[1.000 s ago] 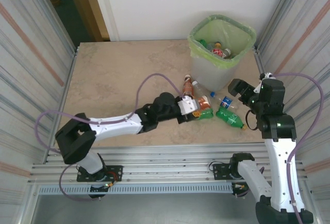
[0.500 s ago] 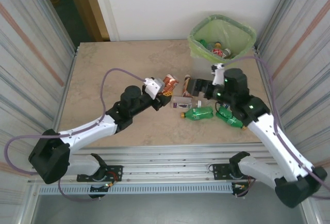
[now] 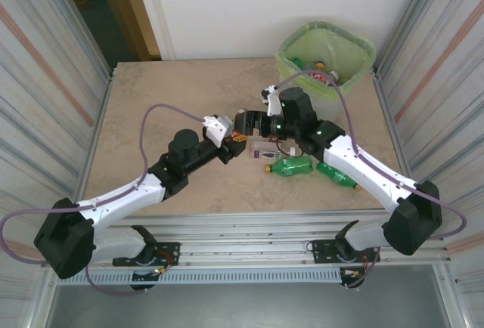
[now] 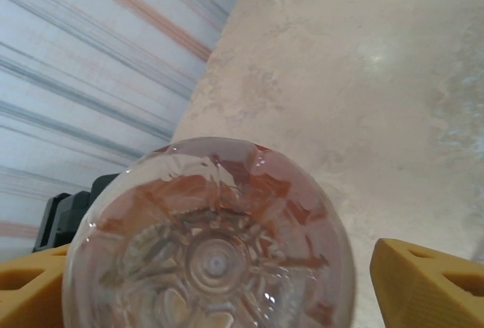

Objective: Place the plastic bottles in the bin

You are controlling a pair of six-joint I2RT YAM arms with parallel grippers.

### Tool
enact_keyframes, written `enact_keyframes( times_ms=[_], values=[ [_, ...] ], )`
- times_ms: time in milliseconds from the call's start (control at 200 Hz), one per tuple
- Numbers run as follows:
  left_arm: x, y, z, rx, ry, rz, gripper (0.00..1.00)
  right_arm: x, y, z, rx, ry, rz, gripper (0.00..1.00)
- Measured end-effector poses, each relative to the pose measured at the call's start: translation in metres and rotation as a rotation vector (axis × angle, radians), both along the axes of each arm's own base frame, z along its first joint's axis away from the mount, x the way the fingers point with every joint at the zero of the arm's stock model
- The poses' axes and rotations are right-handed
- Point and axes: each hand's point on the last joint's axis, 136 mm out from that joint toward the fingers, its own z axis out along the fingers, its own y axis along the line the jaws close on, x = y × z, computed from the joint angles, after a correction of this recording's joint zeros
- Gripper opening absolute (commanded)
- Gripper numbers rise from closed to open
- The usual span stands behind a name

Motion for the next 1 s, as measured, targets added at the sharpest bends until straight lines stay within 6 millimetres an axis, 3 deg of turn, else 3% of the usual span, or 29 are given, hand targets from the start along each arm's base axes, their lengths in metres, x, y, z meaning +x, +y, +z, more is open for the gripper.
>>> enact_keyframes(
  times_ms=[185, 406, 501, 656, 822, 997],
  values=[
    [0.0, 0.001, 0.003, -0.007, -0.008, 0.001, 0.41, 0.002, 0.014, 0.0, 0.05, 0.021, 0.031, 0.74],
    [0.001, 0.003, 0.002, -0.006, -0.003, 0.012, 0.42, 0.002, 0.024, 0.0, 0.086, 0.044, 0.055, 0.46],
    [0.001, 0.003, 0.002, -0.007, 0.003, 0.013, 0.56, 0.002, 0.024, 0.0, 0.089, 0.05, 0.055, 0.42],
    [0.001, 0.003, 0.002, -0.012, 0.007, 0.013, 0.98, 0.001, 0.023, -0.001, 0.083, 0.056, 0.052, 0.41],
    [-0.001, 0.006, 0.009, -0.025, 0.0, 0.018, 0.99, 0.004, 0.02, 0.008, 0.066, 0.047, 0.043, 0.4],
    [-0.01, 0.019, 0.041, -0.08, -0.061, 0.037, 0.99, 0.021, 0.001, 0.031, 0.046, 0.0, -0.017, 0.4]
  ],
)
